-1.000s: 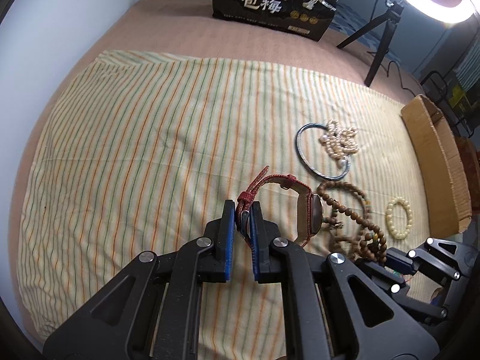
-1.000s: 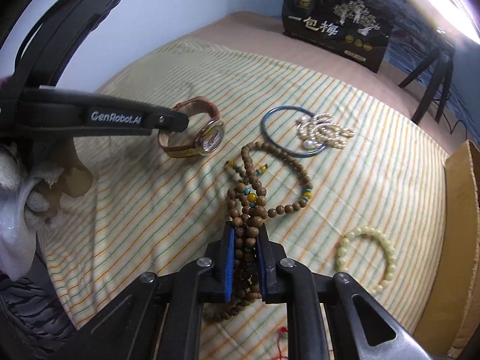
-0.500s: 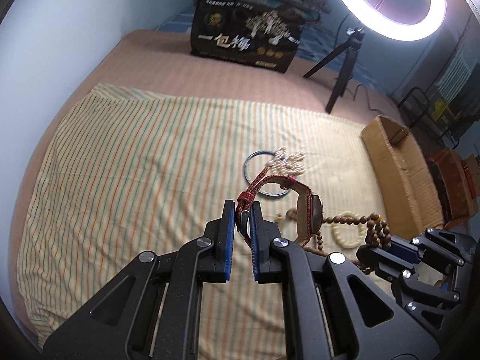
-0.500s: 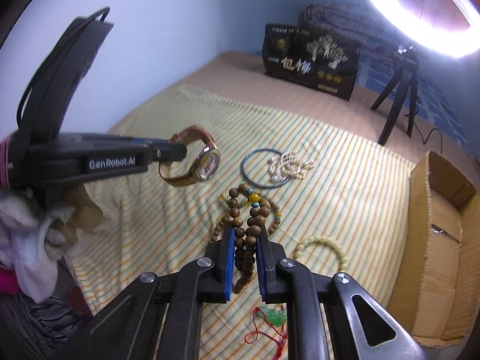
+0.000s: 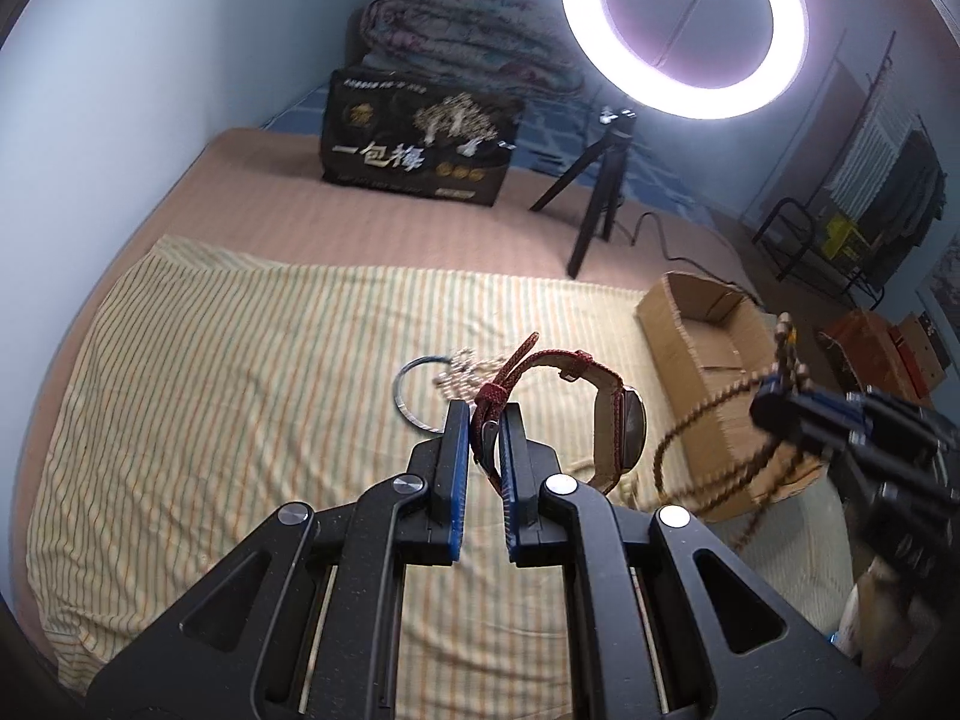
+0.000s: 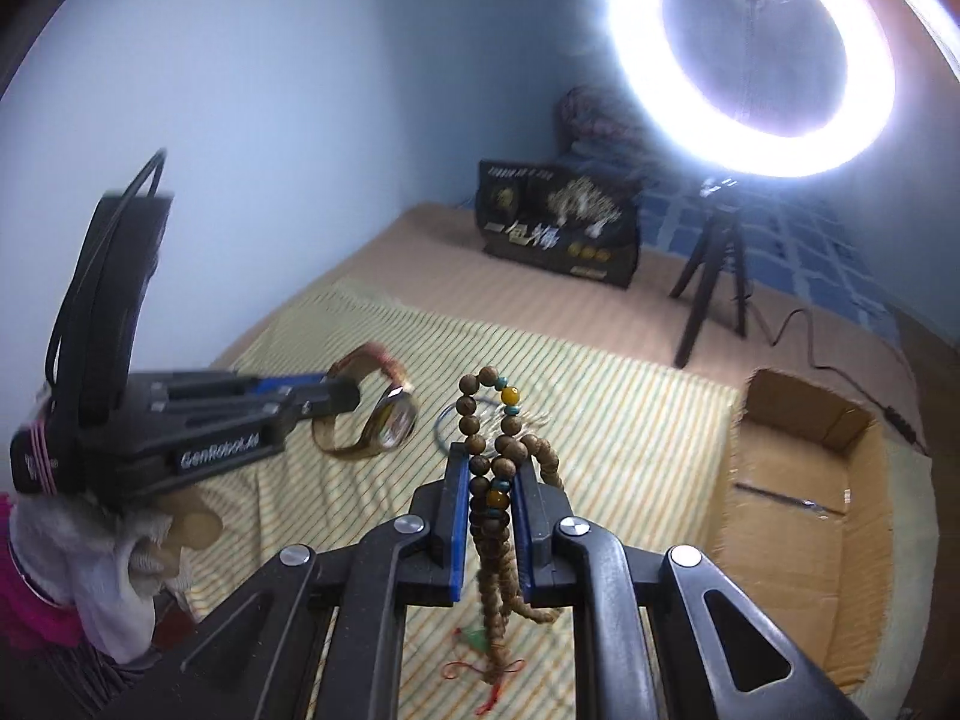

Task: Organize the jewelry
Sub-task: 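Carry the watch and the bead mala with both tools over the cardboard box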

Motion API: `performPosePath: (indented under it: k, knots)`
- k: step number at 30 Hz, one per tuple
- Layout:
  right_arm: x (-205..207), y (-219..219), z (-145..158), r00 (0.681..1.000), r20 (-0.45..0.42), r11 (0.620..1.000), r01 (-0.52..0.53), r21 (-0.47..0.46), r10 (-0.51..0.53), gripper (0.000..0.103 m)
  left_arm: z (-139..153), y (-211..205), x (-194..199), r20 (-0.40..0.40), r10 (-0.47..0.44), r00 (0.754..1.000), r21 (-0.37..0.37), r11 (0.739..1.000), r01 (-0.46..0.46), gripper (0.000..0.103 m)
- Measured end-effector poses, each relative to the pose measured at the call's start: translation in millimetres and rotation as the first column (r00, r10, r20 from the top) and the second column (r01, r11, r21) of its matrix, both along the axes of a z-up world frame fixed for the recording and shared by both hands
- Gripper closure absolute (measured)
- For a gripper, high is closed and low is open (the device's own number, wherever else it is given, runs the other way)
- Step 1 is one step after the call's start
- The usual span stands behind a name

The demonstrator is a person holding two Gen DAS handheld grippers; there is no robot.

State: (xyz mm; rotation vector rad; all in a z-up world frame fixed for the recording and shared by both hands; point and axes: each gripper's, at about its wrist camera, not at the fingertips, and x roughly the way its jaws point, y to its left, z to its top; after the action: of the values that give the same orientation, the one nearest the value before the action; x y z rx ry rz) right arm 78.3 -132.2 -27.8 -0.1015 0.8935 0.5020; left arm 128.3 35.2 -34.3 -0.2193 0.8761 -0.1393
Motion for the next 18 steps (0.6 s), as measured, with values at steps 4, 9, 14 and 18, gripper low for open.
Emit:
performPosePath:
  k: [4, 9, 14, 18]
  knots:
    - [9.4, -23.4, 16.7, 0.998, 0.030, 0.998, 0.052, 0.022, -0.053, 0.092, 8.1, -16.2, -0.3, 0.021, -0.030, 0.999, -0.006, 1.000, 0.030, 0.095]
    - [20.6, -51.3, 29.8, 0.992, 0.056, 0.993, 0.115, 0.037, -0.117, 0.092, 12.8, -44.1, 1.7, 0.039, -0.085, 0.996, 0.012, 0.996, 0.085, 0.095]
    - [30.0, -78.0, 36.0, 0.981, 0.079, 0.984, 0.174, 0.023, -0.176, 0.092, 13.3, -75.0, 6.8, 0.046, -0.142, 0.989, 0.023, 0.990, 0.141, 0.095]
    - [41.6, -102.0, 35.8, 0.970, 0.081, 0.973, 0.230, 0.016, -0.230, 0.092, 14.9, -99.3, 9.3, 0.056, -0.184, 0.981, 0.035, 0.983, 0.183, 0.095]
